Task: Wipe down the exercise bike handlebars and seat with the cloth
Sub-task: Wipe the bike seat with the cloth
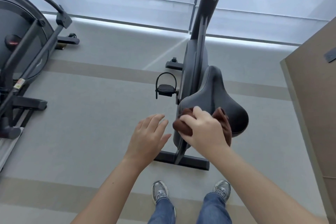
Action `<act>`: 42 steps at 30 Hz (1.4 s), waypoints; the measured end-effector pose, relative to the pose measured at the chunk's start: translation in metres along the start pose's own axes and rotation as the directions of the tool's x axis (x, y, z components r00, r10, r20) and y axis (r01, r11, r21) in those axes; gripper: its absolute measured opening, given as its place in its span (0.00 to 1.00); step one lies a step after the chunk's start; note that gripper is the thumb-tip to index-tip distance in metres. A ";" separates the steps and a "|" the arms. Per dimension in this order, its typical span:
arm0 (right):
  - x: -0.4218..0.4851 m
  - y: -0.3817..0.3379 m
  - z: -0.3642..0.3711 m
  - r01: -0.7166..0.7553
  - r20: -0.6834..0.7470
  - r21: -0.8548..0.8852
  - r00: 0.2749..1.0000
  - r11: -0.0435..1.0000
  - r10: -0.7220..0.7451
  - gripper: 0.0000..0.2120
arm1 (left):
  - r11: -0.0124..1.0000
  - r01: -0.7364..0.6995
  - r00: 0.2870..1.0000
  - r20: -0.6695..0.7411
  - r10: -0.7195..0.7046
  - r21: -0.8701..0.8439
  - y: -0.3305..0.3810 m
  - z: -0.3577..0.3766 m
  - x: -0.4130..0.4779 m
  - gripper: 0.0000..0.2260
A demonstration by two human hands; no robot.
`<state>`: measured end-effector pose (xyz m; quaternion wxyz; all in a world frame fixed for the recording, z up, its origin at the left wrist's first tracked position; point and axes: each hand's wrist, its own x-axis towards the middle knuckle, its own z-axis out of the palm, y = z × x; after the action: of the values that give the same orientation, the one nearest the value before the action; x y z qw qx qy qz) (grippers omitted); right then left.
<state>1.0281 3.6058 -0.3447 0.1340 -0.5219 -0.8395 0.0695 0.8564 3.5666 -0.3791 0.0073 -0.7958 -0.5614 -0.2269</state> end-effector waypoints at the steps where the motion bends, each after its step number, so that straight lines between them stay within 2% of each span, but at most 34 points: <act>1: -0.006 0.000 0.000 0.015 -0.009 -0.019 1.000 1.000 -0.016 0.11 | 1.000 -0.004 1.000 0.012 0.004 -0.005 -0.001 -0.001 -0.002 0.16; 4: 0.023 -0.007 0.007 -0.003 0.029 -0.122 1.000 0.993 0.007 0.12 | 1.000 -0.020 0.999 0.040 0.019 0.015 -0.006 -0.005 -0.004 0.16; 7: 0.061 -0.014 0.015 -0.090 0.091 -0.176 0.990 0.980 0.107 0.14 | 1.000 0.002 0.999 0.040 -0.003 0.031 -0.009 -0.009 -0.004 0.16; 9: 0.051 -0.014 0.013 -0.052 0.091 -0.198 0.993 0.979 0.071 0.14 | 1.000 0.015 0.999 0.028 -0.016 0.024 -0.007 -0.011 -0.004 0.16; 11: 0.015 -0.005 0.005 -0.006 -0.004 -0.110 1.000 0.994 0.006 0.12 | 1.000 0.013 0.999 0.034 -0.013 0.004 -0.001 -0.011 -0.002 0.16; 13: -0.022 0.014 -0.001 -0.023 -0.121 0.042 0.992 0.999 0.028 0.11 | 1.000 -0.006 0.998 0.055 0.007 -0.017 0.007 -0.009 0.002 0.16; 16: -0.027 0.054 -0.015 -0.189 -0.164 0.132 0.964 0.973 0.209 0.14 | 0.998 -0.043 0.996 0.082 0.046 -0.046 0.020 -0.006 0.013 0.18; 19: 0.016 0.086 -0.020 -0.412 -0.119 0.158 0.894 0.897 0.432 0.14 | 0.996 -0.054 0.994 0.095 0.061 -0.070 0.032 -0.002 0.026 0.19; 21: 0.041 0.097 -0.019 -0.466 -0.056 0.154 0.876 0.872 0.478 0.14 | 0.995 -0.063 0.992 0.106 0.071 -0.078 0.041 0.002 0.035 0.20; 24: 0.027 0.098 -0.021 -0.436 -0.012 0.213 0.894 0.874 0.449 0.14 | 0.993 -0.066 0.986 0.144 0.079 -0.095 0.054 0.006 0.050 0.22; 28: -0.037 0.093 -0.021 -0.323 -0.062 0.428 0.921 0.844 0.384 0.13 | 0.994 -0.054 0.966 0.248 0.075 -0.090 0.071 0.010 0.070 0.31; 33: 0.044 0.136 -0.017 -0.369 0.028 0.405 0.920 0.837 0.392 0.12 | 0.999 -0.038 0.934 0.357 0.034 0.005 0.083 0.010 0.095 0.40; 36: 0.081 0.160 -0.006 -0.393 0.065 0.519 0.904 0.759 0.424 0.15 | 0.992 -0.084 0.920 0.389 0.043 0.089 0.085 0.012 0.113 0.43; 39: 0.060 0.167 -0.005 -0.327 0.101 0.599 0.936 0.731 0.337 0.13 | 0.989 -0.080 0.904 0.428 0.018 0.126 0.089 0.015 0.126 0.42; 42: 0.024 0.179 -0.008 -0.259 0.129 0.660 0.964 0.705 0.233 0.13 | 0.991 -0.017 0.878 0.476 -0.050 0.136 0.099 0.024 0.129 0.43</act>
<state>1.1733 3.7070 -0.3796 0.2876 -0.5441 -0.6828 0.3938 0.9876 3.6515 -0.3286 -0.0792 -0.8199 -0.5668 0.0150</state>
